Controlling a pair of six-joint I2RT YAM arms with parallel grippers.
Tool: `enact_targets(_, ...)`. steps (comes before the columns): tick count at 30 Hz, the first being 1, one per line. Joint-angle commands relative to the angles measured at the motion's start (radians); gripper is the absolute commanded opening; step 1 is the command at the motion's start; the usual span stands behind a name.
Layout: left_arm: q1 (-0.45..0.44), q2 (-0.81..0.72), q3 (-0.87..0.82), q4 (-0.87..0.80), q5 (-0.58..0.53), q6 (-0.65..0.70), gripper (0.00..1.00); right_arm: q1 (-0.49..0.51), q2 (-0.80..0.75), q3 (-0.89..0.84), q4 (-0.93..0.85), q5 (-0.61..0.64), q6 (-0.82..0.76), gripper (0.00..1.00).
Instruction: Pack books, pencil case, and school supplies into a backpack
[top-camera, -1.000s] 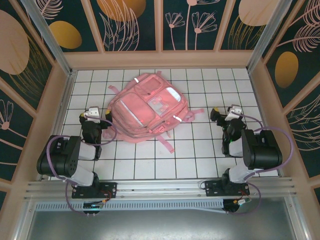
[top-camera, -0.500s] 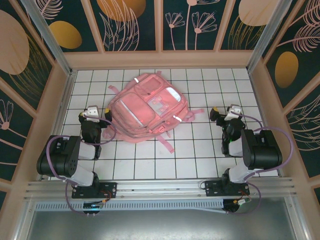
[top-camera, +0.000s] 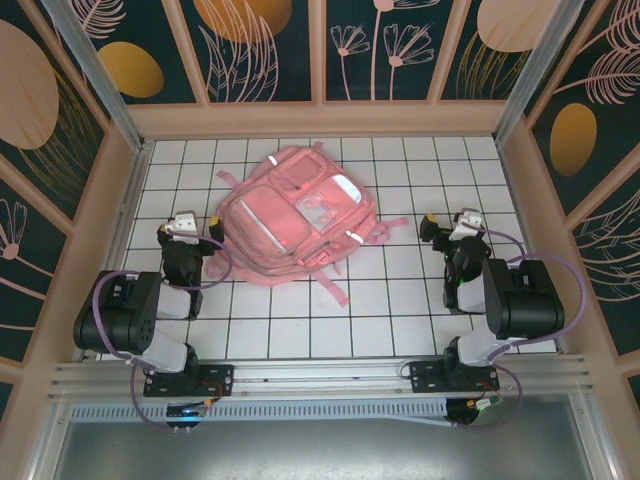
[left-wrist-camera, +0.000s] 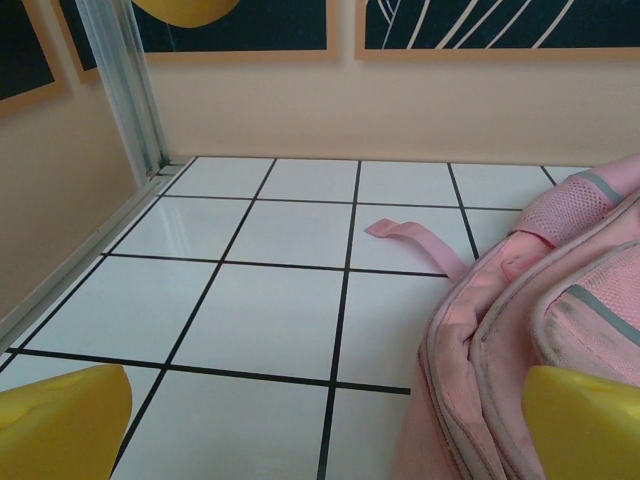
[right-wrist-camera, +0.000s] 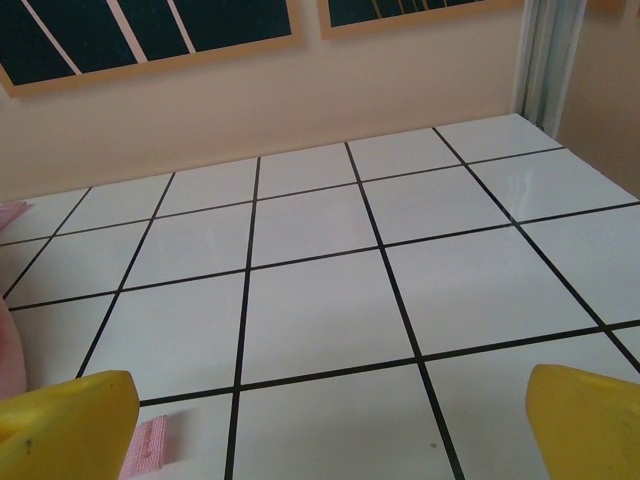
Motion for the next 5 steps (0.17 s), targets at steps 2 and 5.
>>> enact_targets(2,0.007,-0.008,0.014,0.041,0.004,-0.018,0.99,-0.004,0.001,0.018,0.024,-0.007,-0.010,0.99)
enact_targets(5,0.007,-0.007,0.014,0.040,0.005,-0.016,0.99,0.003,0.002,0.013,0.034,0.002,-0.016,0.99)
